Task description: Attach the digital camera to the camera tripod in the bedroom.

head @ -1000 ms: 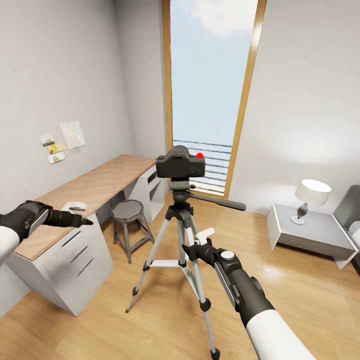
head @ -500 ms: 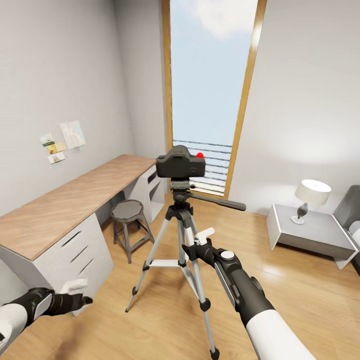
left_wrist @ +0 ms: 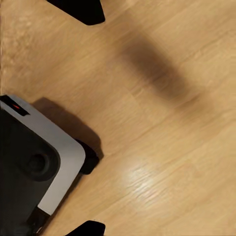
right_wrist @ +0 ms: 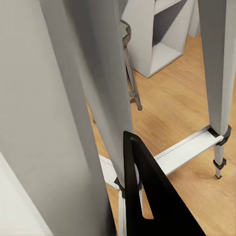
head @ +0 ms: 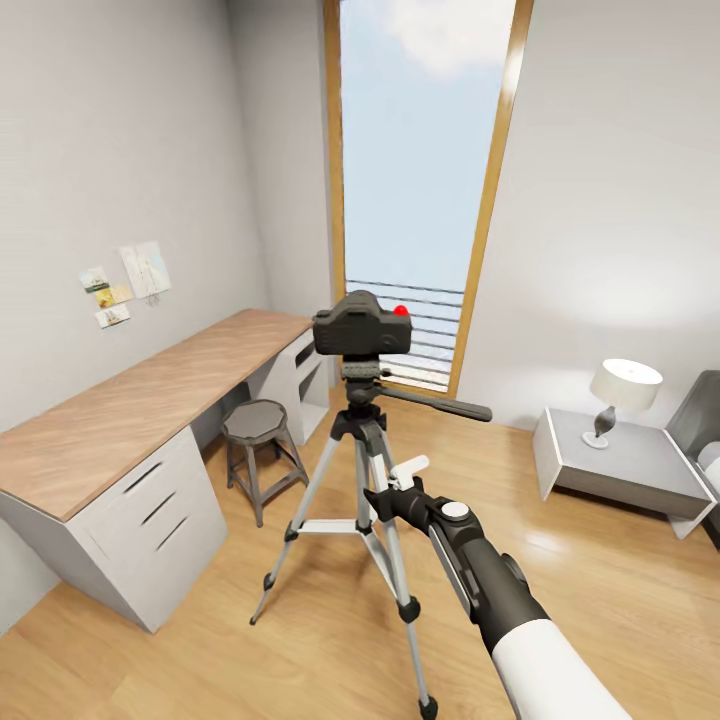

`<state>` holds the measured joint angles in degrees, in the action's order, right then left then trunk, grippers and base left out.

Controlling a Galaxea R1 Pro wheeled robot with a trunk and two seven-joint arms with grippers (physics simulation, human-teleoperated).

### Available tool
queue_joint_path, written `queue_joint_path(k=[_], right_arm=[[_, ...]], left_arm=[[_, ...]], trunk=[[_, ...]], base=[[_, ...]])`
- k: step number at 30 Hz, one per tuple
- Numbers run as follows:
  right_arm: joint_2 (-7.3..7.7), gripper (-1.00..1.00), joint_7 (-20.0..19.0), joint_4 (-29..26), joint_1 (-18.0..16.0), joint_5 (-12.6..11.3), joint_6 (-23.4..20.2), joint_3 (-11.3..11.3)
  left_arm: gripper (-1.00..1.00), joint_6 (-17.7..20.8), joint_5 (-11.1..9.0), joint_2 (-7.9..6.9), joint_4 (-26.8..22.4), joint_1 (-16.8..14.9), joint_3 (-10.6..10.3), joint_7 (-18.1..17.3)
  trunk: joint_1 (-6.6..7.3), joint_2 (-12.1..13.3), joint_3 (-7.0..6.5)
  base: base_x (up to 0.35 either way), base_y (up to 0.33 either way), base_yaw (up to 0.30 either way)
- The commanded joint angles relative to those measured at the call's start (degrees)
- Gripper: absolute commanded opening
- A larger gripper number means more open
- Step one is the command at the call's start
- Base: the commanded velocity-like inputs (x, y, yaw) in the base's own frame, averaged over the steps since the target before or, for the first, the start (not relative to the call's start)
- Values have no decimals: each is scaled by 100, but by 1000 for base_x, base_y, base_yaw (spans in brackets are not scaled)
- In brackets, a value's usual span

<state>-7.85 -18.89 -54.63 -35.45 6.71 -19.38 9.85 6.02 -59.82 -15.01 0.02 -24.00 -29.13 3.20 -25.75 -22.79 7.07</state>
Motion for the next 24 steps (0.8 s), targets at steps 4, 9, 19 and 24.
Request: queue_joint_path(k=[4,9,19,24], right_arm=[[1,-100,-34,-8,-5,43,-15,-7],[10,-100,-28,0,-5,56,-14,-1],[26,100,-34,5,-5,27,-19,-9],[28,100,-35,10,-5,24,-16,-9]], left_arm=[[100,197,-47,11,-2,100,-67,43],[100,234,224,52,-2,161,-80,48],[100,214,427,116,-4,256,-82,49],[100,190,432,118,-5,261,-83,49]], trunk=[[-3,-14,11],[-3,-14,11],[-3,-14,11],[-3,-14,11]], base=[[0,0,0],[0,0,0],[0,0,0],[0,0,0]])
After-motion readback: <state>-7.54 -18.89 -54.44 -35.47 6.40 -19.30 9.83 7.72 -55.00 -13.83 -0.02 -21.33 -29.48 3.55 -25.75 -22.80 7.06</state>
